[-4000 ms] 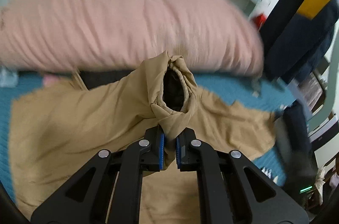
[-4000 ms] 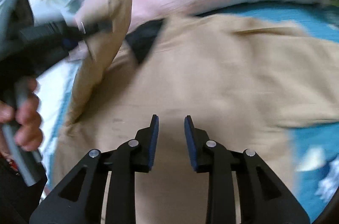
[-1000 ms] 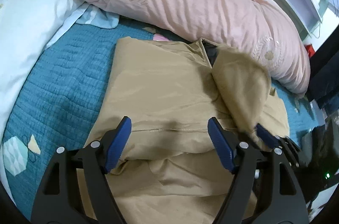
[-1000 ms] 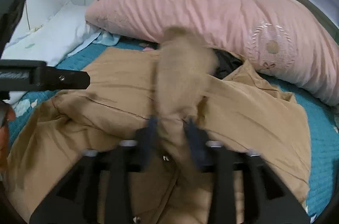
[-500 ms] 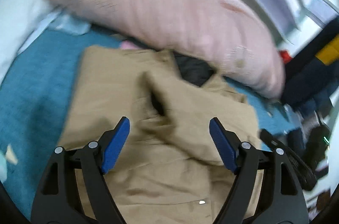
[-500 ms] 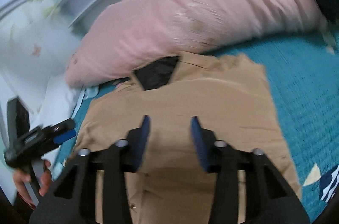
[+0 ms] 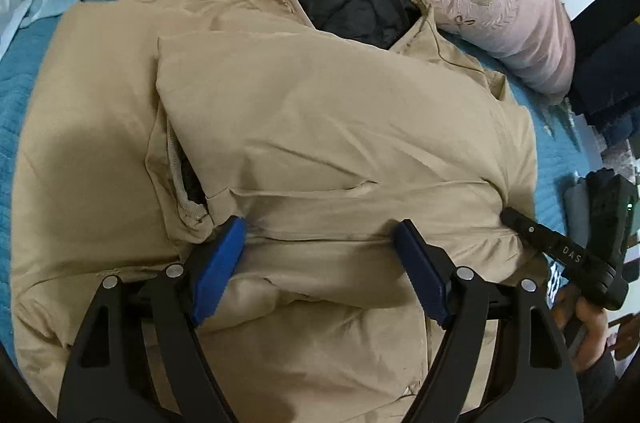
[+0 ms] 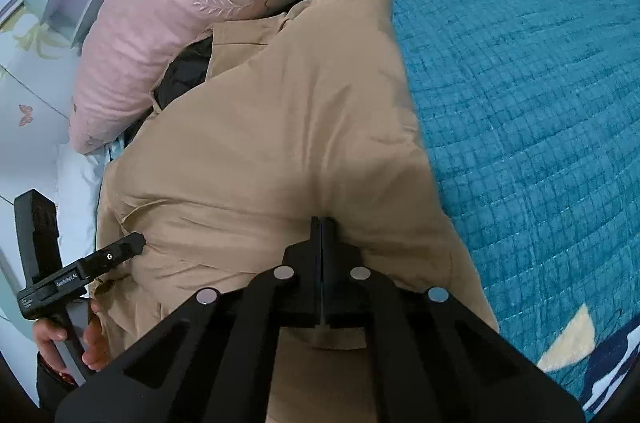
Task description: Fold large clothes
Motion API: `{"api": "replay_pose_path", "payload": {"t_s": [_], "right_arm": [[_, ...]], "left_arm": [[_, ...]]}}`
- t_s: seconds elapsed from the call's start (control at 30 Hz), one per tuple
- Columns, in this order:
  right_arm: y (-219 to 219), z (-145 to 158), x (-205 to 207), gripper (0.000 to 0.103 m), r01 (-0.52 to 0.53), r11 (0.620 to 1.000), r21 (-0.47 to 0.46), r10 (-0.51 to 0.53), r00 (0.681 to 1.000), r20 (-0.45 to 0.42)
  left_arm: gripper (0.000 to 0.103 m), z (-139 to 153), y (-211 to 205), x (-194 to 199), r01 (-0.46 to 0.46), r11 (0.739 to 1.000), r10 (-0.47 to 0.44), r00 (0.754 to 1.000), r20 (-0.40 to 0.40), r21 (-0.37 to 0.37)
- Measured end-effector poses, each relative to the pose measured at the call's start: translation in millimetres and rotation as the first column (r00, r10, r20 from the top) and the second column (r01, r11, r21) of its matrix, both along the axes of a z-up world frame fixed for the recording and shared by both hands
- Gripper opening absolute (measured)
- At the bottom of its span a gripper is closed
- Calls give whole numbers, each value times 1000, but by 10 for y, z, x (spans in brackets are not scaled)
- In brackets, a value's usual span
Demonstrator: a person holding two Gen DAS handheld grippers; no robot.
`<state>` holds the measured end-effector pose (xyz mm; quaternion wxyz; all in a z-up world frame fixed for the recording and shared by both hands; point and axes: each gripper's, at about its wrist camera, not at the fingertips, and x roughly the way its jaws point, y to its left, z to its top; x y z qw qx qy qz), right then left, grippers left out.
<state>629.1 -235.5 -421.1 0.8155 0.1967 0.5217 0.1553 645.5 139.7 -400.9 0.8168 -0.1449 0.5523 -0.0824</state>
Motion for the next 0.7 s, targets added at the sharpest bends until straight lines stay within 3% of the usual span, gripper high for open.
{"api": "replay_pose_path", "payload": {"t_s": [0.13,0.2,0.27,0.43,0.6,0.7], "right_arm": [[21,96,28,3,-18,1000,18,18,1000,2],[-3,201,23,10,-12,999,45,11,1000,28],[-36,289,35,25,1,999,54,-4,998,57],[-40,457,113,34,3,1000,26,-6,995,101],[-222,554,294,47,78,997,15,-79,991,111],[-313,557,464,50,102,995,0,-101,990,95]], "left_arm": [[79,67,41,9,-13,999,13,1000,15,-40],[81,155,112,-9,-17,997,19,1000,24,-71],[83,247,167,-36,-14,995,18,999,46,-97],[88,515,479,-104,-50,990,62,994,95,-131],[89,603,950,79,-139,985,146,987,73,-100],[89,545,1249,234,-194,981,195,979,53,-26]]}}
